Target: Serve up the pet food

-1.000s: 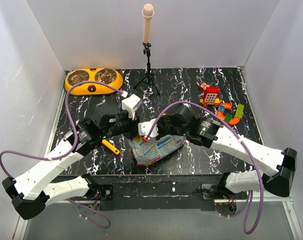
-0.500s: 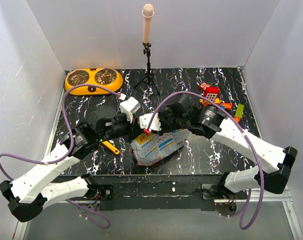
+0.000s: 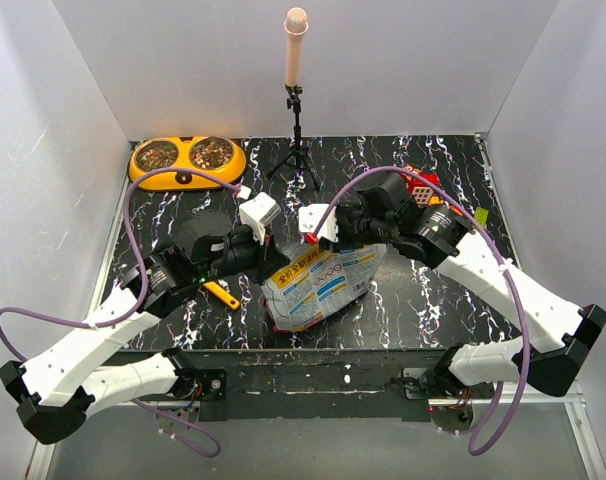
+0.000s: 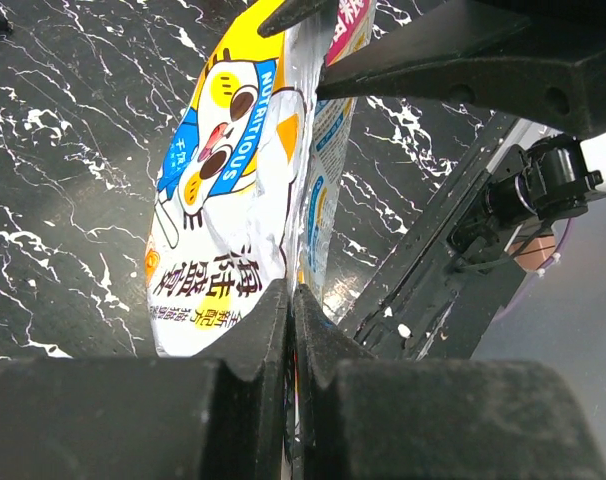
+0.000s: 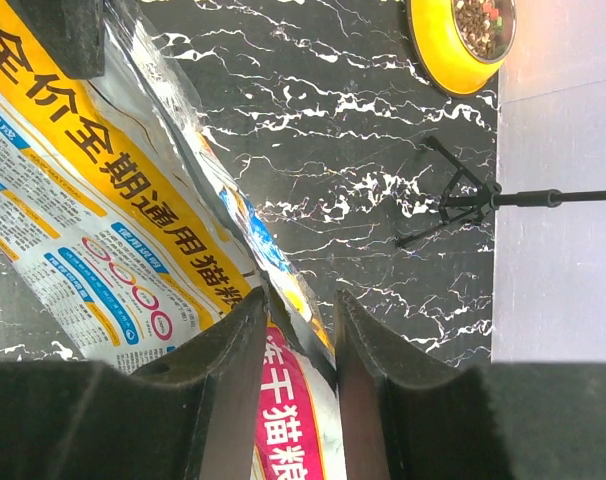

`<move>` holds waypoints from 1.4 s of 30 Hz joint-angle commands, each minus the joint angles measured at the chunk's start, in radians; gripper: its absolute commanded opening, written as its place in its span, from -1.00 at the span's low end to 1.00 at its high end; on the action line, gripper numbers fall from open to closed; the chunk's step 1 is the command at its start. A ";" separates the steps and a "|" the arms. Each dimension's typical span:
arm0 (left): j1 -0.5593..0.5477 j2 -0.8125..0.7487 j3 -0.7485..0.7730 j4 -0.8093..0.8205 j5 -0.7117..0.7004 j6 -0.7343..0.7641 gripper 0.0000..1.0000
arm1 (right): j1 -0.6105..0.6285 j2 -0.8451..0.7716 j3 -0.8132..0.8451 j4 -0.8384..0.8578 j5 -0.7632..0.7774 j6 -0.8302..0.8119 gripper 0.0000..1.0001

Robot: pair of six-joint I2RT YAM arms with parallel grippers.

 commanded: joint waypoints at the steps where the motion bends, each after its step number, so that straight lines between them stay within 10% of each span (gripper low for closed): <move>1: 0.000 0.025 0.026 0.049 0.017 -0.036 -1.00 | -0.005 0.005 0.006 0.008 -0.040 -0.006 -0.23; 3: 0.000 0.050 0.032 0.062 0.004 -0.053 -0.87 | -0.005 0.000 0.005 0.013 -0.041 -0.009 -0.28; 6: -0.003 0.073 0.033 0.099 -0.005 -0.045 -0.46 | -0.003 0.009 0.043 -0.027 -0.055 -0.020 -0.92; 12: -0.031 0.163 0.082 0.119 -0.046 0.033 -0.12 | -0.006 0.034 0.132 -0.151 -0.133 -0.026 -0.97; 22: -0.035 0.168 0.050 0.141 -0.098 0.076 -1.00 | -0.014 0.048 0.169 -0.173 -0.170 0.026 -0.97; 27: -0.035 0.140 0.053 0.173 -0.022 -0.005 -1.00 | 0.032 -0.050 -0.035 0.091 -0.002 0.017 0.00; 31: -0.035 0.108 0.004 0.248 0.029 -0.105 -1.00 | 0.058 -0.055 -0.101 0.171 0.023 0.007 0.26; 35: -0.035 0.093 -0.025 0.273 0.057 -0.143 -1.00 | 0.092 -0.048 -0.146 0.280 0.147 -0.033 -0.13; 37: -0.035 0.091 -0.027 0.257 0.053 -0.136 -1.00 | 0.098 -0.028 -0.118 0.259 0.218 -0.072 -0.97; 42: -0.035 0.109 0.007 0.168 0.000 -0.071 -0.52 | 0.060 0.017 0.078 -0.043 0.067 -0.086 -0.97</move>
